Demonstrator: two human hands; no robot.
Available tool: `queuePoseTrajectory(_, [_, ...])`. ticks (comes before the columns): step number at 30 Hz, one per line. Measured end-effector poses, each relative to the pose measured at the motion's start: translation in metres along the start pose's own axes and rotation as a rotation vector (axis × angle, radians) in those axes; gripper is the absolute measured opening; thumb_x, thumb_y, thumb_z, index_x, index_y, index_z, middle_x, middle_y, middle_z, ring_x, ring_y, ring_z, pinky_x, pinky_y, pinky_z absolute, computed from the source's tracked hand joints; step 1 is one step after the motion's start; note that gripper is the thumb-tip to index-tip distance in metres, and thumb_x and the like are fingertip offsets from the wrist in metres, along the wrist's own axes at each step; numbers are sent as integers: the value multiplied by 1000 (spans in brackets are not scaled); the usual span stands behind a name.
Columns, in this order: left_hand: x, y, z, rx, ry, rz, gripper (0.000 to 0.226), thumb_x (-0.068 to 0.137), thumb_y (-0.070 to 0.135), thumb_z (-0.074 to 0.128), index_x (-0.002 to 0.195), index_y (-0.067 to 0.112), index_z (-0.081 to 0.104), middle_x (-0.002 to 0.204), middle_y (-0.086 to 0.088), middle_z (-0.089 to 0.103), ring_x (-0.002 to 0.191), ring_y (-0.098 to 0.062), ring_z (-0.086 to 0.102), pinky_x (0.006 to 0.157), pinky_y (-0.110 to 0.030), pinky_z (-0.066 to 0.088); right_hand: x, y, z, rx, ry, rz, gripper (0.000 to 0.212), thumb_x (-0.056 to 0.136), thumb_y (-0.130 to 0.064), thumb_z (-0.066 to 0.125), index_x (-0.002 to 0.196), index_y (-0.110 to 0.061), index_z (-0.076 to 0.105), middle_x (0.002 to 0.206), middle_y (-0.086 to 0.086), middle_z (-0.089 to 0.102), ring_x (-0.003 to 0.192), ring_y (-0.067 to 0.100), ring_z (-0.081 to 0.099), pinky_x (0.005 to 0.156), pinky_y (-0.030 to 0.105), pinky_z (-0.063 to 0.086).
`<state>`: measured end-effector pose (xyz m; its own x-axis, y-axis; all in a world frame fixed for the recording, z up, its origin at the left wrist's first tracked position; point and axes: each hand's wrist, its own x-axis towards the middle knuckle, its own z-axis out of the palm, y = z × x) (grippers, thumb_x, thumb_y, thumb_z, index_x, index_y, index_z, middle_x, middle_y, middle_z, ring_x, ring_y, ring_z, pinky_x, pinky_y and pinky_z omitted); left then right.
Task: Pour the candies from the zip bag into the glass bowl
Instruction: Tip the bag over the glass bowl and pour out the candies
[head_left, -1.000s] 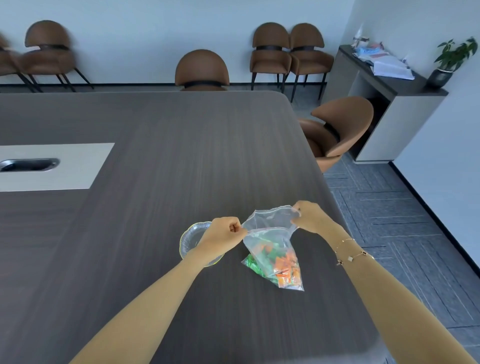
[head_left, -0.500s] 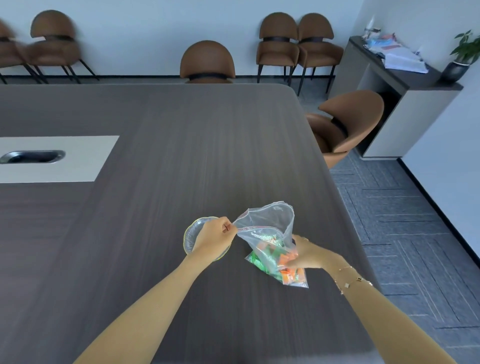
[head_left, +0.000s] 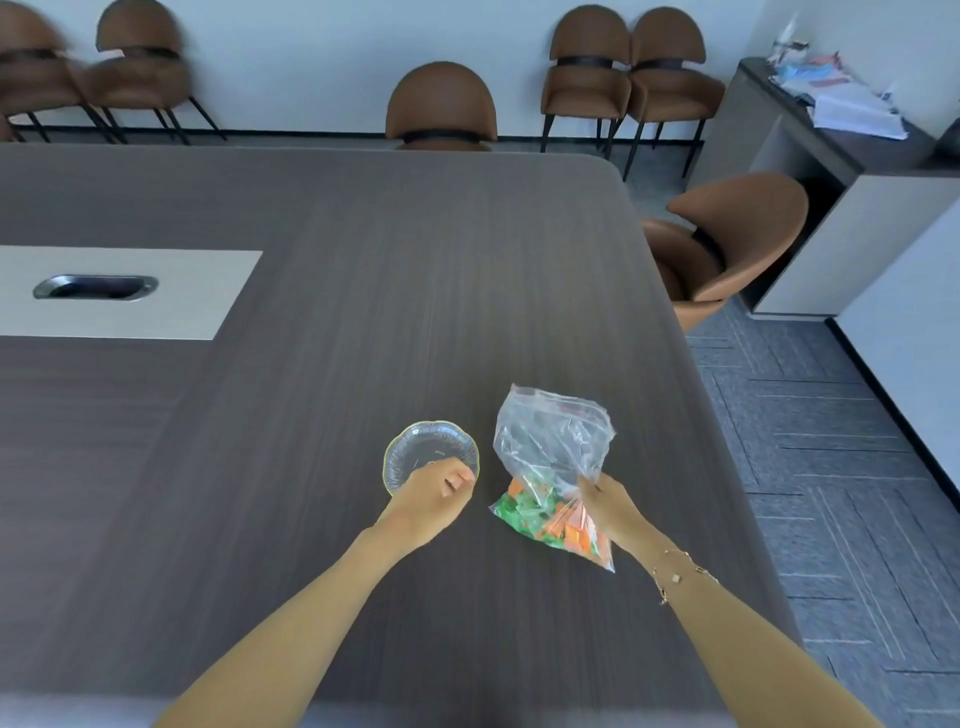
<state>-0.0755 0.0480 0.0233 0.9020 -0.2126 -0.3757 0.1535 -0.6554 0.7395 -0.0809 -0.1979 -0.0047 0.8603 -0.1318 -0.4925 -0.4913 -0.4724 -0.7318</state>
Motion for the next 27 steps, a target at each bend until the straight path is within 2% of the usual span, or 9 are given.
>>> queuePoseTrajectory(4, [-10,-14,10,257,-72,161,52,86,32,61,135,30,42,132,5,49,125,-12,47,108,-37,42,2,-10,1,-7,-20,29,34,100,-29,31,101,-8,58,66,2,54,53,12,45,51,25,36])
queuePoseTrajectory(6, [-14,-18,15,386,-91,230,88,78,39,69,148,35,15,156,1,21,144,-17,23,119,-42,28,4,-17,2,7,-67,48,41,100,-30,29,95,-4,61,70,8,56,55,13,46,55,28,38])
queuePoseTrajectory(9, [-21,-25,27,475,-78,282,124,67,47,79,144,45,-18,160,4,-20,149,-23,-6,120,-48,12,2,-29,6,1,-118,62,48,101,-25,28,109,10,59,85,17,65,49,12,45,50,24,38])
queuePoseTrajectory(11, [-26,-32,33,471,-33,307,131,63,49,81,141,47,-24,156,7,-31,149,-25,-6,119,-49,17,-1,-38,12,7,-161,40,40,100,-20,28,118,2,57,98,17,70,61,26,56,57,33,47])
queuePoseTrajectory(13, [-31,-41,38,440,63,346,127,65,49,80,142,47,-22,155,8,-34,148,-26,12,113,-45,38,-5,-48,21,32,-243,38,40,98,-21,26,116,-7,59,94,10,74,82,33,64,73,37,51])
queuePoseTrajectory(17, [-39,-50,42,387,225,397,98,79,35,70,146,45,0,158,10,-20,136,-25,42,83,-35,60,-5,-66,43,64,-266,150,37,96,-24,31,105,-7,62,96,11,71,87,25,66,84,36,51])
queuePoseTrajectory(20, [-42,-52,37,361,200,266,70,81,35,66,140,36,28,160,14,8,133,-20,44,89,-37,57,-7,-77,57,50,-309,189,36,92,-30,40,105,-6,64,100,12,72,91,27,69,90,39,54])
queuePoseTrajectory(23, [-44,-53,30,337,188,162,63,81,37,65,138,24,40,153,9,31,132,-17,43,98,-37,52,-7,-78,70,-10,-361,207,43,89,-40,44,109,-7,63,103,14,73,94,28,71,94,41,54])
queuePoseTrajectory(27, [-44,-55,23,274,219,110,52,78,33,66,125,21,48,132,7,51,111,-19,56,87,-36,54,-11,-76,82,16,-446,269,44,84,-43,53,111,-9,61,112,13,72,102,28,69,97,43,52])
